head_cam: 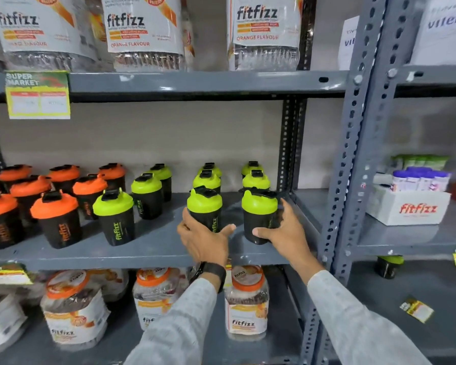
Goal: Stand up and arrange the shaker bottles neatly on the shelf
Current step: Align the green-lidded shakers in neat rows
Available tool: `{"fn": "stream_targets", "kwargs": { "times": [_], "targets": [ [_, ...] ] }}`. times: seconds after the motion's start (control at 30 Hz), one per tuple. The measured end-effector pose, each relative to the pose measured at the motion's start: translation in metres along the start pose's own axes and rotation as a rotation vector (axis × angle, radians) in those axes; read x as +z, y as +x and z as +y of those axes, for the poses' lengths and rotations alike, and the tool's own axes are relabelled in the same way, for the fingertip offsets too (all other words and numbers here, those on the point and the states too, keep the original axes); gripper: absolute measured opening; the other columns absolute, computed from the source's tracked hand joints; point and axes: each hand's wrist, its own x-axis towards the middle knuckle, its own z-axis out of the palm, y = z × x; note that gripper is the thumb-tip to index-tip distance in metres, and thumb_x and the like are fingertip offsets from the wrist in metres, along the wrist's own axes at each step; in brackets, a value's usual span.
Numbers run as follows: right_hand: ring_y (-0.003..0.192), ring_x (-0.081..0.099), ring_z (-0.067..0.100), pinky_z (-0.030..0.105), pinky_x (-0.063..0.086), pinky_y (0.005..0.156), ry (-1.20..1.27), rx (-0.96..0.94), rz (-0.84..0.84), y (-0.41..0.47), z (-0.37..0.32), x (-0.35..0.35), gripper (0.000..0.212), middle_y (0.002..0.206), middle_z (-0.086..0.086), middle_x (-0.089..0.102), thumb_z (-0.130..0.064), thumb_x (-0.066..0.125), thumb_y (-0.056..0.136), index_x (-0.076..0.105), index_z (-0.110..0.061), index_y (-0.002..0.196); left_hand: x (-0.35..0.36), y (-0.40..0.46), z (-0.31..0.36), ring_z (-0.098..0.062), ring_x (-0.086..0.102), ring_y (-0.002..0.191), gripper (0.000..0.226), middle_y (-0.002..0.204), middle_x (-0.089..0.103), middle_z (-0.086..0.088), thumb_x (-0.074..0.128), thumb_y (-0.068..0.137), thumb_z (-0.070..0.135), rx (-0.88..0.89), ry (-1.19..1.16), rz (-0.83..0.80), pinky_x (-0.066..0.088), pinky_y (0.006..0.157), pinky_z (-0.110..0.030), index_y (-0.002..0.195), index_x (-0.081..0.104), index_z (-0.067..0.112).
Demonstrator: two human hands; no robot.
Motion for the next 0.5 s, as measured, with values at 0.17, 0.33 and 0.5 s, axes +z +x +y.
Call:
{"fn": "stream_targets", "kwargs": {
  "times": [0.17, 0.33, 0.5],
  "targets": [
    [0.102, 0.074, 0.016, 0.047, 0.06, 0.09, -0.044, -0.046, 0.074, -0.015, -0.013, 0.007, 0.075, 0.111, -0.01, 0.076, -0.043, 0.092, 0.047, 0.059, -0.045, 0.113, -0.001, 0.016, -0.009, -0.042, 0.054, 0.122, 0.102, 0.132, 0.056, -0.018, 0.095, 0.06, 0.034, 0.037, 0.037, 0.003, 0.047, 0.095, -0.05, 0.144, 0.04, 0.013],
    [0.109, 0.066, 0.028, 0.035, 0.049, 0.085, -0.193, -0.057, 0.276, -0.043, -0.037, 0.015, 0.074, 0.119, 0.003, 0.071, -0.035, 0.094, 0.065, 0.057, -0.02, 0.127, -0.014, 0.032, -0.029, -0.031, 0.062, 0.116, 0.085, 0.128, 0.065, -0.006, 0.091, 0.065, 0.034, 0.101, -0.026, -0.174, 0.052, 0.096, -0.047, 0.137, 0.047, 0.02],
    [0.116, 0.063, 0.029, 0.037, 0.048, 0.094, -0.198, -0.061, 0.372, -0.056, -0.043, 0.025, 0.079, 0.126, 0.008, 0.065, -0.03, 0.093, 0.071, 0.052, -0.014, 0.136, -0.026, 0.041, -0.037, -0.018, 0.065, 0.116, 0.082, 0.128, 0.067, 0.006, 0.09, 0.069, 0.027, 0.055, -0.167, -0.374, 0.052, 0.102, -0.045, 0.141, 0.048, 0.03]
  ]
}}
